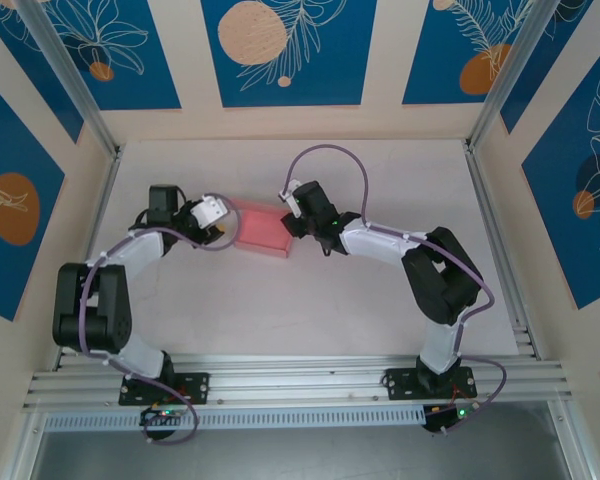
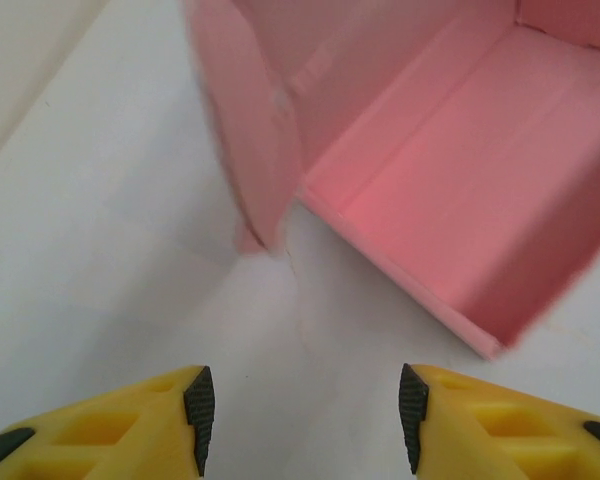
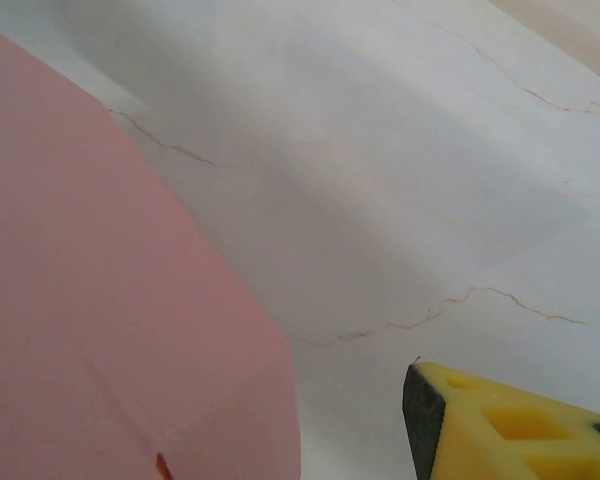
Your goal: Fold the paper box
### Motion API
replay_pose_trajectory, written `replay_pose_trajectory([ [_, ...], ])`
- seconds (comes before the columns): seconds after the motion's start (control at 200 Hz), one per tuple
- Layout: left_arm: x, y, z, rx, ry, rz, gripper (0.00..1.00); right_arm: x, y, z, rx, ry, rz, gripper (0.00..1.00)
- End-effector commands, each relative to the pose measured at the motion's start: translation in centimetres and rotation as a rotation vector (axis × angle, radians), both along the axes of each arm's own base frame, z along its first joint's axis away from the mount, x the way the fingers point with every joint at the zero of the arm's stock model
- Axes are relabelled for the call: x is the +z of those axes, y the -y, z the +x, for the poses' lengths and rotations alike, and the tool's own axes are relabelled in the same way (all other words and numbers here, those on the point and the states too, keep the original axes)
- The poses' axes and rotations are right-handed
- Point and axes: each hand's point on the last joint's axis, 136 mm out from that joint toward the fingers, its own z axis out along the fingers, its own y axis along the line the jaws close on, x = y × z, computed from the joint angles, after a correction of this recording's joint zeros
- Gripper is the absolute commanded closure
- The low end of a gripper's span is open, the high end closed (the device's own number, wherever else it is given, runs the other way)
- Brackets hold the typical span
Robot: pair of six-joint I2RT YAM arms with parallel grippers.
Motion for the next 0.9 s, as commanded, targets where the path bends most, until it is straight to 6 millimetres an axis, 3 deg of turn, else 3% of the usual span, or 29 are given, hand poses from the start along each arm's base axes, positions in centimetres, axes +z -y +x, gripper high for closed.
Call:
replay_pose_trajectory([
  [0.0, 2.4, 1.5, 2.3, -0.063, 0.071, -0.033, 0.47, 0.8, -0.7, 0.2, 0.008, -0.019, 0.044, 0.44],
  [0.175, 2.7, 3.4, 3.7, -0.119, 0.037, -0.079, 0.50, 0.8, -0.2, 0.5, -0.026, -0.061, 0.076, 0.47],
  [0.26, 2.3, 4.4, 3.7, -0.150, 0.016, -0.069, 0.57, 0.8, -0.2, 0.3, -0.037, -0.085, 0.080, 0.47],
  [0.565, 0.6, 7.0, 4.6, -0.186, -0.012, -0.061, 0.61, 0.1, 0.3, 0.0, -0.076, -0.135, 0.080, 0.52],
  [0.64, 0.6, 7.1, 5.4, -0.168, -0.009, -0.071, 0.71, 0.1, 0.4, -0.1, -0.079, -0.139, 0.082, 0.53],
  [0.78, 0.9, 7.3, 6.4, -0.154, -0.020, -0.089, 0.72, 0.3, 0.6, -0.3, -0.085, -0.143, 0.088, 0.54],
  [0.895, 0.9, 7.4, 6.7, -0.135, -0.033, -0.104, 0.92, 0.3, 1.1, -0.2, -0.103, -0.145, 0.086, 0.54],
])
